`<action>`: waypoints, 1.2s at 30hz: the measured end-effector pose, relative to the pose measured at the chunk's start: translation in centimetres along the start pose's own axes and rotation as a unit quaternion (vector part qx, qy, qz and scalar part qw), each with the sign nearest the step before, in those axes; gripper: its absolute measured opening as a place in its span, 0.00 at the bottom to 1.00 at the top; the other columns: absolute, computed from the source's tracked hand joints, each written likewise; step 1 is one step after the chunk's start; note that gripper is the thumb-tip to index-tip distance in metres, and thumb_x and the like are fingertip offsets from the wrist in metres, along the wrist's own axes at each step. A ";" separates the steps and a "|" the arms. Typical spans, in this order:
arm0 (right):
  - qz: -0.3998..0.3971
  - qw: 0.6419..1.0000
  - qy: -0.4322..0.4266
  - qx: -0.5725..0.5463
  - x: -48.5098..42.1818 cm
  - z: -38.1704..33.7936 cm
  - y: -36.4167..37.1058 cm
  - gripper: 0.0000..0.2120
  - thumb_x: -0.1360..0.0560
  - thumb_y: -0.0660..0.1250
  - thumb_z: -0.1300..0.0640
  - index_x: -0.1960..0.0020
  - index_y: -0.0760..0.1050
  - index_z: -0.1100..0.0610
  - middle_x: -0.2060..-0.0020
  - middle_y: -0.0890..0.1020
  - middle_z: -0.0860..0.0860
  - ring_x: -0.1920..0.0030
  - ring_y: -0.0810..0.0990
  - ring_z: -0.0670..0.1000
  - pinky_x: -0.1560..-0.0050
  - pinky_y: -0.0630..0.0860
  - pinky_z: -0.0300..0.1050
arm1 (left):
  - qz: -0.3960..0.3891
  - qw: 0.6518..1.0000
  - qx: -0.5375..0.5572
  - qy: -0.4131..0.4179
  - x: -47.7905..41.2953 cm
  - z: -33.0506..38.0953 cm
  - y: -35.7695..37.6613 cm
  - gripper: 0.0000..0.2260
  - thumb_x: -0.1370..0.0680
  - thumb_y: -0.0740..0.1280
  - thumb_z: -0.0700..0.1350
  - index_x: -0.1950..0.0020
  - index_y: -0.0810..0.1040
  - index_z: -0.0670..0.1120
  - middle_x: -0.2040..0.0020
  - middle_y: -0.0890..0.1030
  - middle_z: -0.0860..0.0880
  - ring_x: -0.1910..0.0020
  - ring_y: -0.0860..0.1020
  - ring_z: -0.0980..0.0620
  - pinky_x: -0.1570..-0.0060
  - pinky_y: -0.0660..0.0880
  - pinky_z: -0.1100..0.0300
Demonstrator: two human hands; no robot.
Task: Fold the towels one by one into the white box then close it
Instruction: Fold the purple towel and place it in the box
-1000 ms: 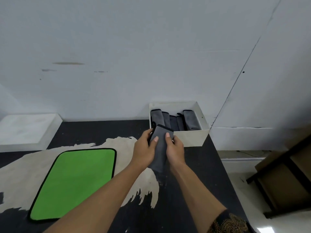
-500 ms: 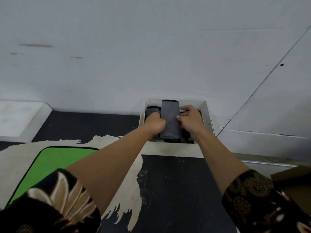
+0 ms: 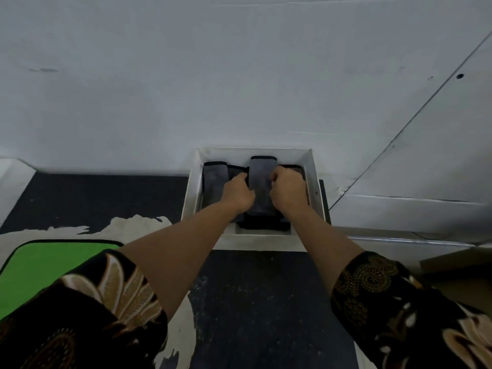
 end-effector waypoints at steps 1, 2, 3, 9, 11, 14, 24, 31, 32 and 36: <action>-0.027 0.999 -0.004 0.045 0.0 0.1 0.6 0.08 0.27 0.66 0.67 0.49 0.79 0.63 0.50 0.81 0.60 0.48 0.80 0.59 0.52 0.77 0.49 | -0.022 1.000 -0.022 0.002 -0.1 -0.1 0.5 0.13 0.22 0.64 0.40 0.38 0.74 0.40 0.42 0.80 0.42 0.44 0.78 0.43 0.49 0.74 0.56; -0.058 0.994 -0.013 0.094 0.1 0.0 1.2 0.08 0.27 0.67 0.65 0.49 0.79 0.64 0.49 0.81 0.61 0.46 0.79 0.60 0.51 0.77 0.50 | -0.053 0.997 -0.047 0.003 -0.2 -0.2 1.2 0.13 0.21 0.64 0.39 0.38 0.74 0.40 0.41 0.79 0.41 0.43 0.77 0.42 0.47 0.74 0.55; -0.082 0.987 -0.030 0.138 0.4 -0.1 1.7 0.07 0.26 0.67 0.64 0.49 0.79 0.64 0.47 0.80 0.62 0.44 0.78 0.60 0.49 0.76 0.50 | -0.087 0.994 -0.074 0.005 -0.2 -0.4 1.9 0.12 0.21 0.63 0.39 0.38 0.74 0.39 0.41 0.79 0.40 0.43 0.77 0.41 0.46 0.74 0.54; -0.078 0.969 -0.083 0.220 2.6 -1.0 2.2 0.11 0.23 0.64 0.60 0.42 0.77 0.61 0.35 0.69 0.59 0.35 0.66 0.60 0.44 0.72 0.52 | -0.082 0.985 -0.144 0.055 -0.4 -0.2 2.4 0.06 0.21 0.63 0.39 0.47 0.77 0.39 0.46 0.81 0.39 0.48 0.79 0.41 0.53 0.73 0.55; -0.047 0.965 -0.116 0.230 2.6 -1.5 2.0 0.13 0.23 0.64 0.59 0.40 0.76 0.60 0.30 0.65 0.59 0.35 0.66 0.61 0.42 0.70 0.54 | -0.076 0.980 -0.170 0.068 -0.4 -0.2 2.3 0.06 0.22 0.63 0.40 0.47 0.77 0.40 0.47 0.81 0.39 0.50 0.79 0.41 0.56 0.72 0.56; -0.161 0.935 -0.120 0.292 2.7 -0.5 4.0 0.25 0.24 0.67 0.54 0.29 0.68 0.57 0.23 0.56 0.58 0.29 0.60 0.62 0.32 0.62 0.59 | -0.084 0.974 -0.197 0.077 0.1 -0.1 2.2 0.05 0.24 0.65 0.39 0.50 0.75 0.40 0.50 0.80 0.38 0.52 0.79 0.40 0.59 0.72 0.55; -0.194 0.962 -0.041 0.190 4.5 -2.2 2.8 0.26 0.22 0.64 0.48 0.28 0.63 0.57 0.30 0.67 0.58 0.30 0.65 0.63 0.33 0.62 0.62 | 0.022 0.971 -0.192 0.141 6.5 -1.2 -5.5 0.23 0.21 0.64 0.46 0.27 0.67 0.42 0.36 0.74 0.41 0.38 0.73 0.41 0.41 0.72 0.50; -0.027 0.995 -0.061 0.073 11.3 -9.9 2.6 0.30 0.20 0.58 0.41 0.24 0.60 0.54 0.25 0.62 0.57 0.25 0.59 0.58 0.28 0.59 0.58 | 0.076 0.941 -0.270 0.186 13.2 -5.6 -11.0 0.28 0.22 0.64 0.54 0.23 0.63 0.48 0.26 0.67 0.46 0.29 0.66 0.44 0.32 0.64 0.48; -0.003 0.996 -0.071 0.061 12.8 -11.2 2.9 0.29 0.20 0.59 0.41 0.24 0.60 0.54 0.24 0.62 0.57 0.25 0.59 0.58 0.27 0.58 0.58 | 0.083 0.938 -0.279 0.188 14.4 -6.9 -11.8 0.29 0.21 0.63 0.55 0.23 0.61 0.49 0.24 0.65 0.46 0.26 0.63 0.45 0.30 0.61 0.48; 0.063 0.990 -0.127 0.028 19.5 -17.9 5.9 0.27 0.22 0.65 0.47 0.26 0.65 0.55 0.26 0.66 0.56 0.26 0.61 0.57 0.27 0.61 0.55 | 0.094 0.931 -0.309 0.168 19.4 -14.1 -16.1 0.31 0.21 0.61 0.57 0.21 0.56 0.51 0.21 0.57 0.46 0.22 0.54 0.45 0.27 0.55 0.49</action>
Point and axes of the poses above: each hand's wrist, its own x-axis away from the middle knuckle, its own y-axis out of the palm, z = x × y, the point moved 7 cm from there along -x, towards the middle knuckle
